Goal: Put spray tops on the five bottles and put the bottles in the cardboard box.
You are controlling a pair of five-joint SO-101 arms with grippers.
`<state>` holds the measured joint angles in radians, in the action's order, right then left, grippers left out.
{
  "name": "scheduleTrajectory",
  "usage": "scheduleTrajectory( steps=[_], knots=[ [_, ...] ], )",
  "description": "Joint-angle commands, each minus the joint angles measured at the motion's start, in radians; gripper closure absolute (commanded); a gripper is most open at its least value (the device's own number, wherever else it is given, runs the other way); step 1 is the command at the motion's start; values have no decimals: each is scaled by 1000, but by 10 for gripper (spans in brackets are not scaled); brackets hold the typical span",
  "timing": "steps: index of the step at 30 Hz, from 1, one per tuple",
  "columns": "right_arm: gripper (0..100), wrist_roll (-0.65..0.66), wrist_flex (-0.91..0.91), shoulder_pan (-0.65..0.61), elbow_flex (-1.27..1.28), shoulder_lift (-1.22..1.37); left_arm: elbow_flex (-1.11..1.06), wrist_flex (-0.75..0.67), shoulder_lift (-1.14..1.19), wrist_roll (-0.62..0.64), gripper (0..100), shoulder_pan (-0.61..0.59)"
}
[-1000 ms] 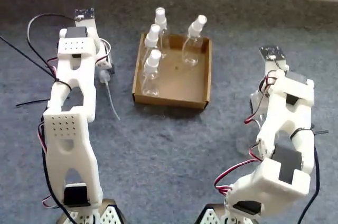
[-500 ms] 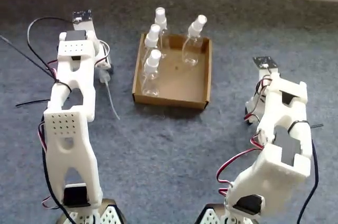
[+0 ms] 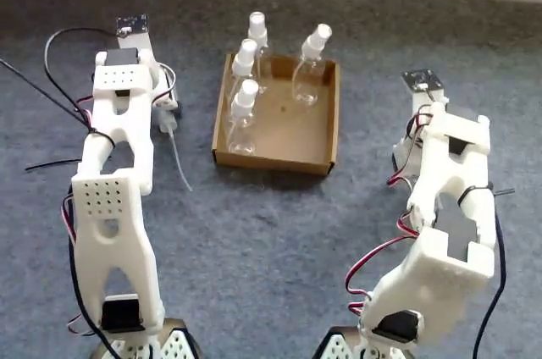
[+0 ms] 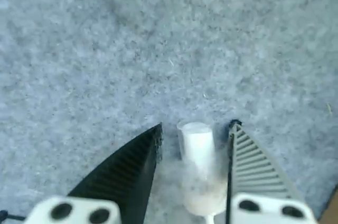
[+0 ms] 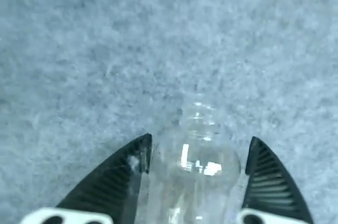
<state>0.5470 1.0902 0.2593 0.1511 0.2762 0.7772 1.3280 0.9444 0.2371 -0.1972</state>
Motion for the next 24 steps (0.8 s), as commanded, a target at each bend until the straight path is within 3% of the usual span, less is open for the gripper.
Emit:
scheduleTrajectory(
  steps=[1,11,18,24],
  knots=[
    [758,11,2,-19,-53,-2,25,-9,-1,-2,812,-7],
    [762,14,-12,-10,10,-1,22,-9,1,-3,812,-8],
    [902,11,-12,-7,13,-2,21,-8,1,-3,816,-8],
    [951,9,-1,-5,13,-10,21,-8,1,-3,905,-8]
  ],
)
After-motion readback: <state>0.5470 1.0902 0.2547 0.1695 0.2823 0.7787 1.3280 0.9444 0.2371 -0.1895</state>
